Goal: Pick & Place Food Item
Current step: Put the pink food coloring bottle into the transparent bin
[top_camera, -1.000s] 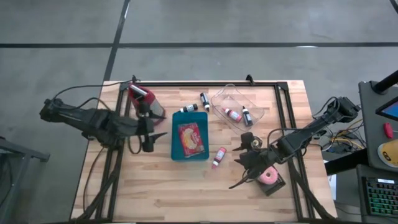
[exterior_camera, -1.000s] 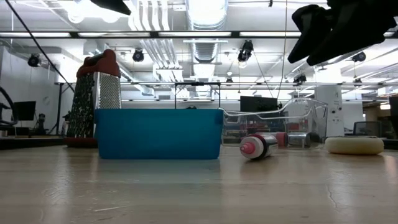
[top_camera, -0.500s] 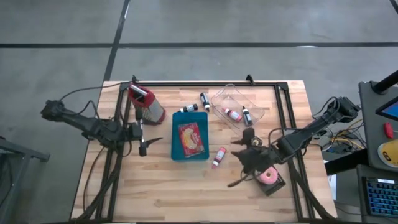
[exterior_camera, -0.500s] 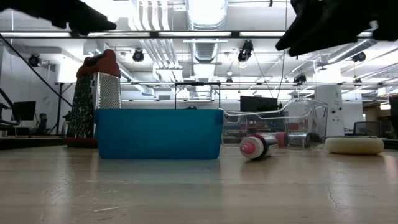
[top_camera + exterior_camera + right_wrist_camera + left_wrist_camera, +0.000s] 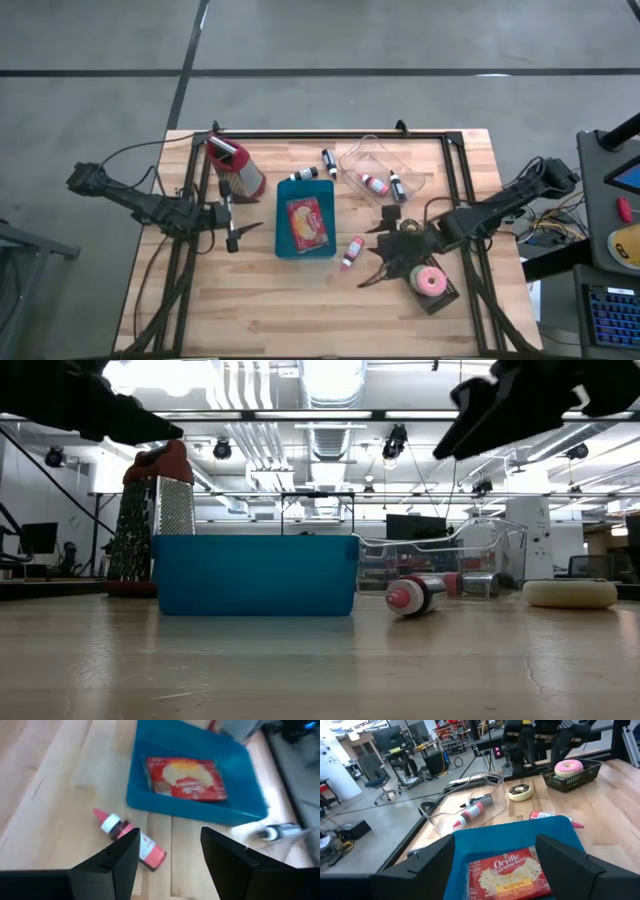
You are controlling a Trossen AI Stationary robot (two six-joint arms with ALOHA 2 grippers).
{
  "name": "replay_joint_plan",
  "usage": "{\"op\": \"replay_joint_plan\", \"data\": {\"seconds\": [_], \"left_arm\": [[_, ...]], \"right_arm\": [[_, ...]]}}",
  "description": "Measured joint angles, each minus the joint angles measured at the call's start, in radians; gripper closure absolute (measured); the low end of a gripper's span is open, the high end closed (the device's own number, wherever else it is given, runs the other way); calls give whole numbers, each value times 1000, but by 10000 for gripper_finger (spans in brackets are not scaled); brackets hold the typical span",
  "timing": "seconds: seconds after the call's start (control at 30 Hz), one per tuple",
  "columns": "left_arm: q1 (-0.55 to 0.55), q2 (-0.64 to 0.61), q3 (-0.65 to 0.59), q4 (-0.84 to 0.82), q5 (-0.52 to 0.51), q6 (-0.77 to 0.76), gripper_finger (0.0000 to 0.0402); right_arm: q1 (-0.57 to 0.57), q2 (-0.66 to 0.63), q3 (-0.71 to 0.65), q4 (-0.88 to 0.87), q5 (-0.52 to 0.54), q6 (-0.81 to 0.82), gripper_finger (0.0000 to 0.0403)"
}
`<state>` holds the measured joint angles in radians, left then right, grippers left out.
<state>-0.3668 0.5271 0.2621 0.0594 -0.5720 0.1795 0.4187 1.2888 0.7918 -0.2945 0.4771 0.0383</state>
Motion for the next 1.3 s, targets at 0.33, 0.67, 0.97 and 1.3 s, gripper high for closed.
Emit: {"op": "replay_joint_plan", "data": {"seconds": [0.33,0.67,0.97,1.3], "left_arm": [[0,0,-4,1,2,-24,117],[0,0,-5,1,3,-31,117],[0,0,-6,1,2,-39,117],[0,0,-6,1,2,-58,117]], "right_arm": [[-110,107,57,1,-114,-81,195],[-161,318,261,-206,-344,-85,119],[-157,447,416,-409,-347,-197,70],[-172,467,379,-380,-349,-267,65]]}}
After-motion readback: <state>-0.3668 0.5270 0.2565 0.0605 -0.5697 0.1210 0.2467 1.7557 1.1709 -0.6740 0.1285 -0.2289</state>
